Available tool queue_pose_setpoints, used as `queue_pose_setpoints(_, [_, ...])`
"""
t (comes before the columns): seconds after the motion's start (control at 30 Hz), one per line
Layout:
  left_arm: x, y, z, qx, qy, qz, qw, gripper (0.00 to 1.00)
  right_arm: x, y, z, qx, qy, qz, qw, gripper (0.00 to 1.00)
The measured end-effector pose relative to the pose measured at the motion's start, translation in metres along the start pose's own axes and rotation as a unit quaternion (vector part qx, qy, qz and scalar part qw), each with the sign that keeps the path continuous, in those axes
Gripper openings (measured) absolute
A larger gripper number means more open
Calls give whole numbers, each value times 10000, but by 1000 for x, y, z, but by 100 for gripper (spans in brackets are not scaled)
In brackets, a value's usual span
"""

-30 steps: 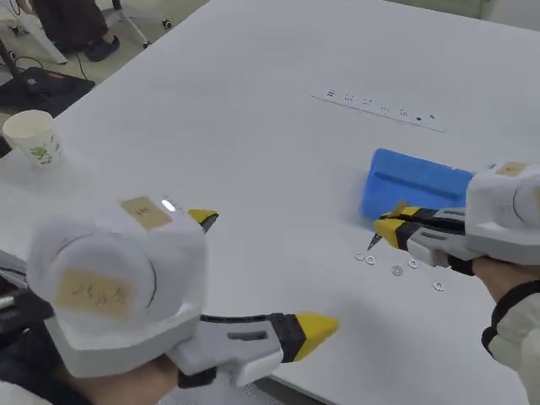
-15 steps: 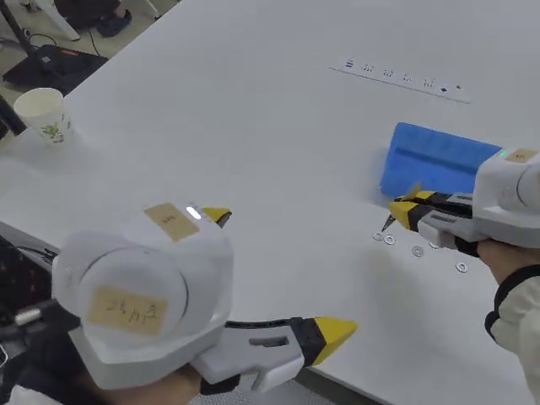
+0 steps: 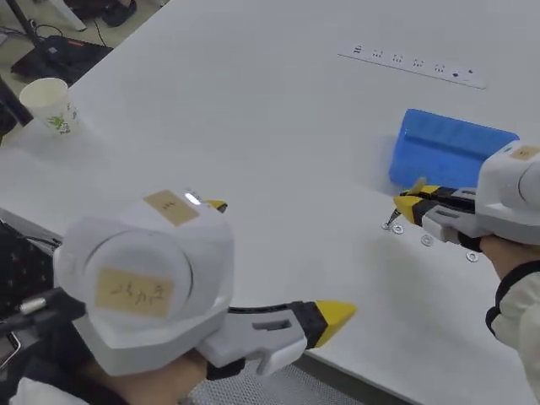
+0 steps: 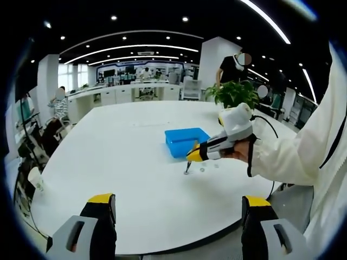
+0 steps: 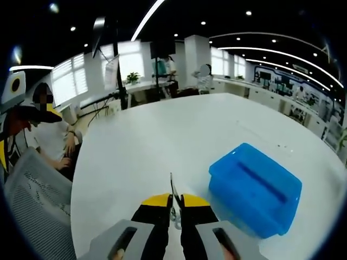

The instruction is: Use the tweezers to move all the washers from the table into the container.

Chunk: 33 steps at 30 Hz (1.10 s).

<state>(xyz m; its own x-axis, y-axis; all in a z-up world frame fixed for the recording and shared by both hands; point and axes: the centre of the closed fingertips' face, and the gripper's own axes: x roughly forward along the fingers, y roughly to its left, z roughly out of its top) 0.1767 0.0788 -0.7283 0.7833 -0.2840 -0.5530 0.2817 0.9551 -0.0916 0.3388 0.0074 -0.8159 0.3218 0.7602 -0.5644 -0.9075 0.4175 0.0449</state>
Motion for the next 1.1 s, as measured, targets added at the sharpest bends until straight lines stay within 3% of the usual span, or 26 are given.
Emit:
queue_pose_setpoints(0.1, [1,-1,-4,-36,98,13,9999,99,-1,0,0,12,-42,8,10000,2])
queue_pose_setpoints(0.27, [0,-3,-2,-14,73,21,10000,99,-4,-1,-3,125,-39,5,9999,2])
queue_pose_setpoints(0.67, [-14,-5,6,130,-10,210,9997,99,-3,4,2,-37,245,73,9997,1])
queue_pose_setpoints(1.1, [-24,-17,19,100,-285,182,9994,99,-31,11,21,-231,248,156,9993,1])
